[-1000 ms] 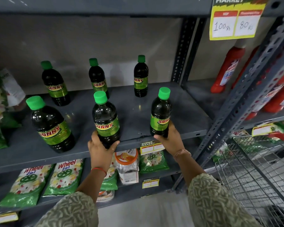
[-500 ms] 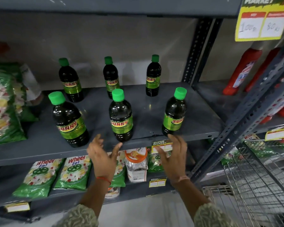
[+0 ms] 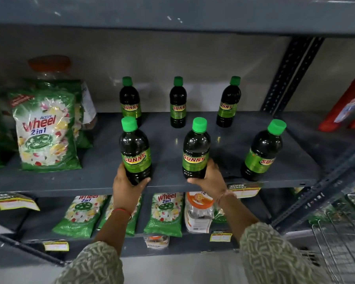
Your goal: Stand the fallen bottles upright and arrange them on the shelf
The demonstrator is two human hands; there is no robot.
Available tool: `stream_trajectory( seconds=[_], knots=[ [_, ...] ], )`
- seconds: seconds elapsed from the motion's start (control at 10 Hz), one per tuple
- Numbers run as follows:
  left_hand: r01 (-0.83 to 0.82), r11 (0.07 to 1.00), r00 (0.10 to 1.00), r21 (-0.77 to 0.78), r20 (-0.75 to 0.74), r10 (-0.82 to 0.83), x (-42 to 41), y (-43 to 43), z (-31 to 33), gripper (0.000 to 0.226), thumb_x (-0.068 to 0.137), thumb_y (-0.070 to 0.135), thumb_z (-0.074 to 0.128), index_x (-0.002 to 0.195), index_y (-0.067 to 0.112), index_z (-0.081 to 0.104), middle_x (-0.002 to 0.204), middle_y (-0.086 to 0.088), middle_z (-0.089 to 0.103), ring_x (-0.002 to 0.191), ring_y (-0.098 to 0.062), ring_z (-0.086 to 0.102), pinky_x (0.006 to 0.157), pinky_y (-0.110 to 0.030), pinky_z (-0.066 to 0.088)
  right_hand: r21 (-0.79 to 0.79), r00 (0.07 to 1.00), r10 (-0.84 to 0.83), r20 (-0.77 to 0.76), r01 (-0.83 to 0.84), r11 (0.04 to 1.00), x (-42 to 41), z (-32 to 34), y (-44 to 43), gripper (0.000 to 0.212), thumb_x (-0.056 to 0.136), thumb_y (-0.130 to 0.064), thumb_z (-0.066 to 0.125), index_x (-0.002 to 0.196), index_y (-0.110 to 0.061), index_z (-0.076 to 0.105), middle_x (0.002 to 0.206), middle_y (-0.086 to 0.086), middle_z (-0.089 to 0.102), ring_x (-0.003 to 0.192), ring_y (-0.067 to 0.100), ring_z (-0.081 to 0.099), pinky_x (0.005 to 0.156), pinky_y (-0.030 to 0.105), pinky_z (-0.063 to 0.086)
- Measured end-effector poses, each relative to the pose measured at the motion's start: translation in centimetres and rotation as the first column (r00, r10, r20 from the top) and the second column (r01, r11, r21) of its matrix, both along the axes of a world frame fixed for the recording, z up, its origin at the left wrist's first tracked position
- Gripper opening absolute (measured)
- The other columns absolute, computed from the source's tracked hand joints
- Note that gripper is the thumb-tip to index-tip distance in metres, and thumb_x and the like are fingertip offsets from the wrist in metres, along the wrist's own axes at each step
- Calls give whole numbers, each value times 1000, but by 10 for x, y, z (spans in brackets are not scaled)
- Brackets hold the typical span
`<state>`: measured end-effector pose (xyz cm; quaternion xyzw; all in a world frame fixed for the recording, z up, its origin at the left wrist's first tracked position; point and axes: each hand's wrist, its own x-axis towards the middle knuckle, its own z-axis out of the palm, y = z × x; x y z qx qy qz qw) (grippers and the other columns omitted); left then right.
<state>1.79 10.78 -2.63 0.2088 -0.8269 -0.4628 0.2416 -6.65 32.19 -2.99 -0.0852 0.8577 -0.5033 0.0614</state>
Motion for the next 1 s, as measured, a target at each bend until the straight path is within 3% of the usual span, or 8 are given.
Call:
stream_trajectory(
  seconds=[0.4, 0.7, 0.8, 0.9, 1.0],
  knots=[
    [31, 1000, 1000, -1, -2, -31, 5, -34, -5, 71, 62, 9, 82, 122, 5, 43, 119, -21, 60, 111, -37, 56, 95, -44, 47, 81, 1000, 0, -14, 1, 997, 4, -1, -8, 77, 58, -28, 82, 122, -15, 40, 124, 12, 52, 118, 28, 48, 104, 47, 40],
    [84, 996, 995, -8, 58, -84, 6, -39, -7, 76, 63, 8, 80, 128, 4, 40, 124, -23, 57, 115, -39, 52, 98, -45, 44, 137, 1000, 10, -29, -6, 991, 4, 0, -7, 78, 61, -29, 81, 124, -14, 39, 127, 13, 50, 121, 30, 44, 105, 46, 37],
    [74, 997, 997, 22, 32, -75, 6, -40, 1, 76, 61, 9, 82, 126, 7, 42, 122, -21, 58, 114, -38, 54, 97, -46, 46, 144, 998, 15, -62, -6, 990, 6, 11, -8, 81, 60, -30, 82, 126, -14, 37, 128, 13, 49, 123, 30, 43, 106, 45, 37],
    [92, 990, 992, 104, 72, -100, 6, -41, 6, 85, 59, 9, 83, 131, 8, 37, 127, -17, 56, 117, -33, 52, 100, -45, 44, 113, 1000, 1, -15, 0, 994, 9, 17, -8, 98, 50, -37, 84, 132, -18, 32, 131, 11, 46, 125, 29, 40, 107, 46, 36],
    [20, 996, 999, 86, 25, -22, 37, -26, -7, 99, 65, 36, 77, 142, 12, 19, 148, -17, 32, 137, -30, 29, 113, -48, 29, 17, 983, -122, -135, 125, 992, 45, 3, -8, 112, 52, -56, 76, 141, -20, 18, 148, 8, 30, 137, 24, 23, 114, 46, 26]
  ],
)
